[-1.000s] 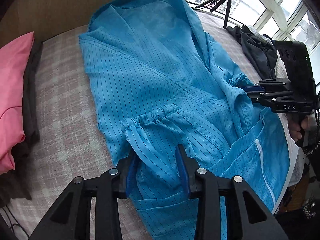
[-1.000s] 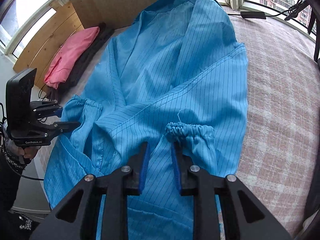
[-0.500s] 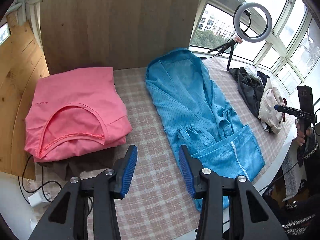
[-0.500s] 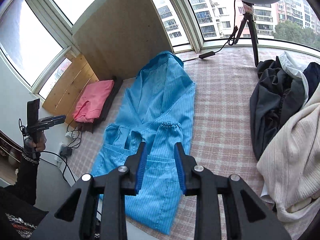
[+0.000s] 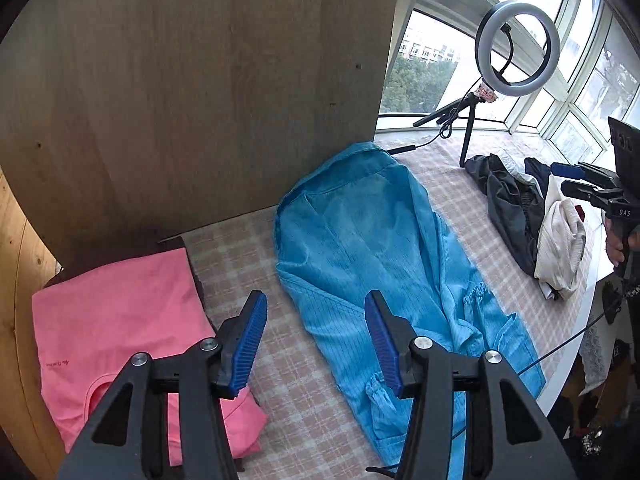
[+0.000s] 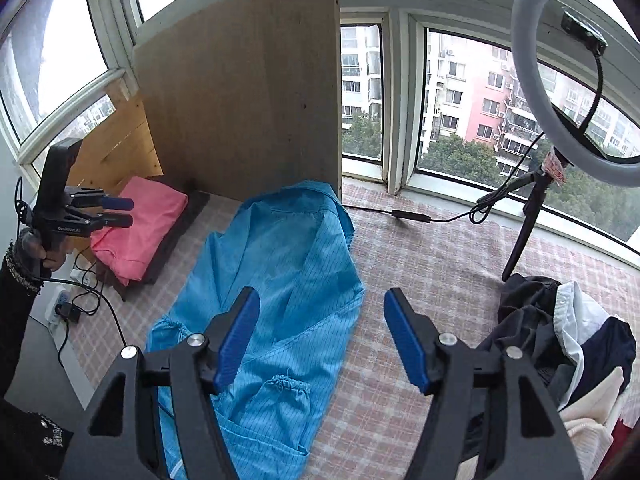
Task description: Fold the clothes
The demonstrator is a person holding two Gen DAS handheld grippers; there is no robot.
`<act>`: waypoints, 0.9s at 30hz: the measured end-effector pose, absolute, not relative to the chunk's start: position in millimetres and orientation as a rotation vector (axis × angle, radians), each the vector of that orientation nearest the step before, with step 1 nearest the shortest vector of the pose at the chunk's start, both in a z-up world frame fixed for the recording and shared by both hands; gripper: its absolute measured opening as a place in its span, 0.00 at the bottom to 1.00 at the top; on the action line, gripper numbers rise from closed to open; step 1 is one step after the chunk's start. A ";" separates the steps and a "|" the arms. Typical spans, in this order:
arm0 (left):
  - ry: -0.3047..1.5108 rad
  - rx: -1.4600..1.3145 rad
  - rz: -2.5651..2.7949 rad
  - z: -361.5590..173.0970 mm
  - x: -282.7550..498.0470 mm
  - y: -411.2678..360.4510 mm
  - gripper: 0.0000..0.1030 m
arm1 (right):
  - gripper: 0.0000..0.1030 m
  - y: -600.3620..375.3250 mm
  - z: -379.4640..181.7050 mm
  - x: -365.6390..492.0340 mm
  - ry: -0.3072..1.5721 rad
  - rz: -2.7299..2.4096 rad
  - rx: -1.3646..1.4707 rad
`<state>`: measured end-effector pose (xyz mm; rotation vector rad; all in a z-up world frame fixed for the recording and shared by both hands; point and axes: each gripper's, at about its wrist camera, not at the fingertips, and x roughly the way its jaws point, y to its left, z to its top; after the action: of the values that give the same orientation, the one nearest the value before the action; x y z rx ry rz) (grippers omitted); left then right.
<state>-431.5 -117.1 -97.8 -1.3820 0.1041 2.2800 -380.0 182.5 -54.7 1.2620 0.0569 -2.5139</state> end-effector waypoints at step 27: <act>0.173 -1.540 2.108 -225.6 -538.0 -48.4 0.03 | 0.10 127.0 -231.4 -562.5 0.213 -2.107 1.421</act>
<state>-538.0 -48.4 -225.6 -1.5400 0.1726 2.1083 -562.5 127.0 -231.4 1.4210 0.2128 -2.1074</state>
